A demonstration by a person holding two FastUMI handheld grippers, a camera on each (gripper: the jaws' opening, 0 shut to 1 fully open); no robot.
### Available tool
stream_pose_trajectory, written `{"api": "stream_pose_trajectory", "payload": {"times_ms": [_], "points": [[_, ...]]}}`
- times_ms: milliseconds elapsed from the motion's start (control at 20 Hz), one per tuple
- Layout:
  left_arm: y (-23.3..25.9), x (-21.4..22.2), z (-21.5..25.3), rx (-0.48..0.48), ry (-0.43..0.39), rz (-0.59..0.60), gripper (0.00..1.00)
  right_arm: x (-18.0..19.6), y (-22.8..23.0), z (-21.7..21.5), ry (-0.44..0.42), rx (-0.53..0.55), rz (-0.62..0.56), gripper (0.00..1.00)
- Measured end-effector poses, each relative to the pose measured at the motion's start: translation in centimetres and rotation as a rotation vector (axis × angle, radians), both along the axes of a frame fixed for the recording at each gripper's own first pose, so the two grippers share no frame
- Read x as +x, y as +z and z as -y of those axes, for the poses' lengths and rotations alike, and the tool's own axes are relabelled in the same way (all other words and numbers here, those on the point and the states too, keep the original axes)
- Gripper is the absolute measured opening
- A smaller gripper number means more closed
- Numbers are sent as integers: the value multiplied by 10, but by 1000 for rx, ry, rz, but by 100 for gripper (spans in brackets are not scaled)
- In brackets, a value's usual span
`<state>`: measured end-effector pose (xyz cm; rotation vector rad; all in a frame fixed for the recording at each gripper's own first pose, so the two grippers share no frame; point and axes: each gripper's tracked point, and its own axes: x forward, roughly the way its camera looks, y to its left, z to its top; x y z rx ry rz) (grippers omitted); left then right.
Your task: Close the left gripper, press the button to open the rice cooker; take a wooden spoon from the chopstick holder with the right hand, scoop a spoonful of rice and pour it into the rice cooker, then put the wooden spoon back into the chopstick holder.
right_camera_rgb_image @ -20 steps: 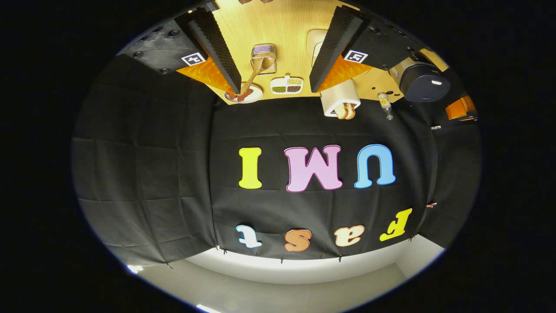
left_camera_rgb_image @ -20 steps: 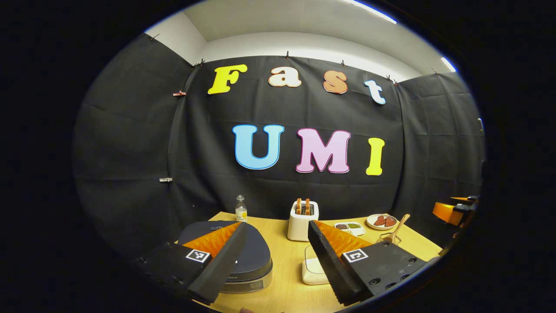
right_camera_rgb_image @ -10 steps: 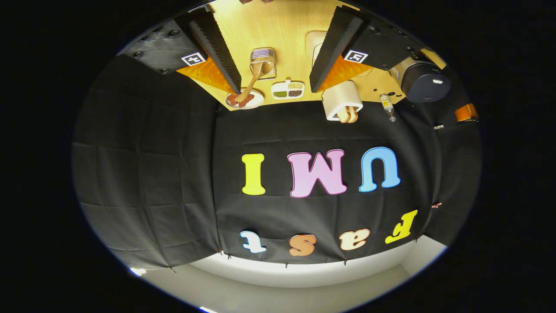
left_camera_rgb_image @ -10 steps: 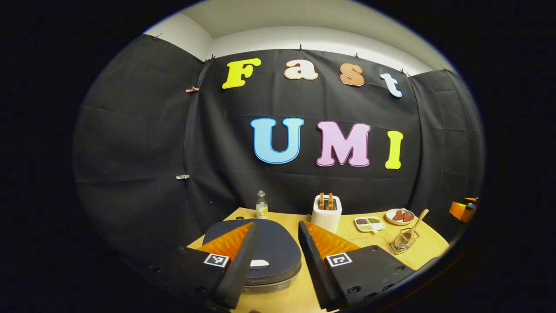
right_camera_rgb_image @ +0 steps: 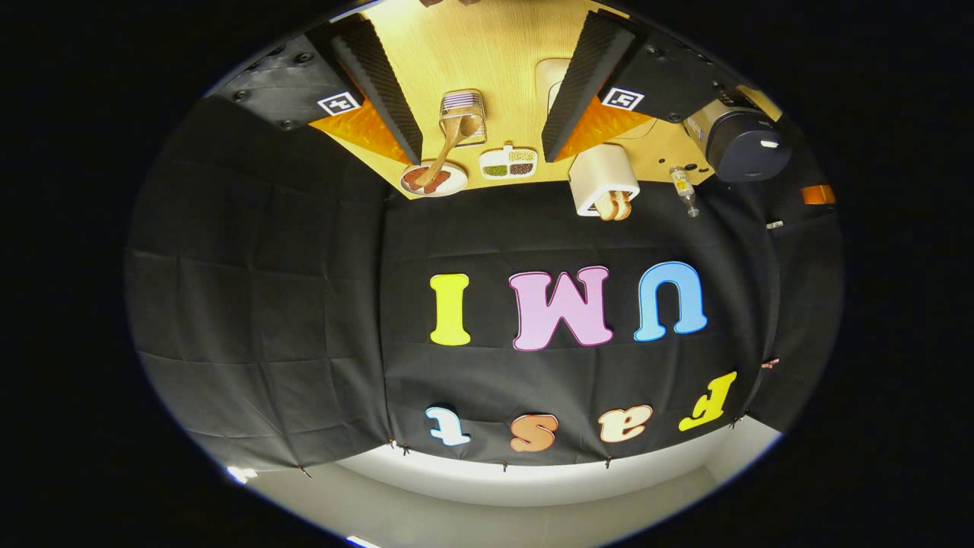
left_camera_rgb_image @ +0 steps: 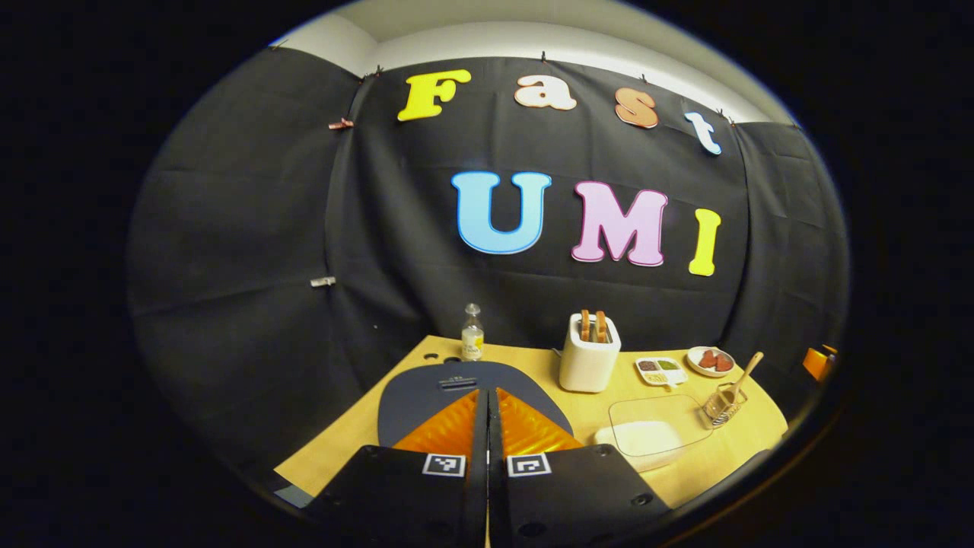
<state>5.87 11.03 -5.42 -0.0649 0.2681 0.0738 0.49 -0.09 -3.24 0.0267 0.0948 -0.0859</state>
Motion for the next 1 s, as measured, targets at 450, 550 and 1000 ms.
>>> {"api": "stream_pose_trajectory", "payload": {"times_ms": [450, 550, 1000], "points": [[-77, 18, 4, -173, -92, -235, 6, -43, -4, -18, -31, -96, -37, 99], [-90, 12, 4, -203, -101, -273, 6, -47, 0, -22, -30, -112, -31, 99], [-100, 9, 8, -147, -127, -304, 6, -40, -13, -33, 29, -92, -68, 98]]}}
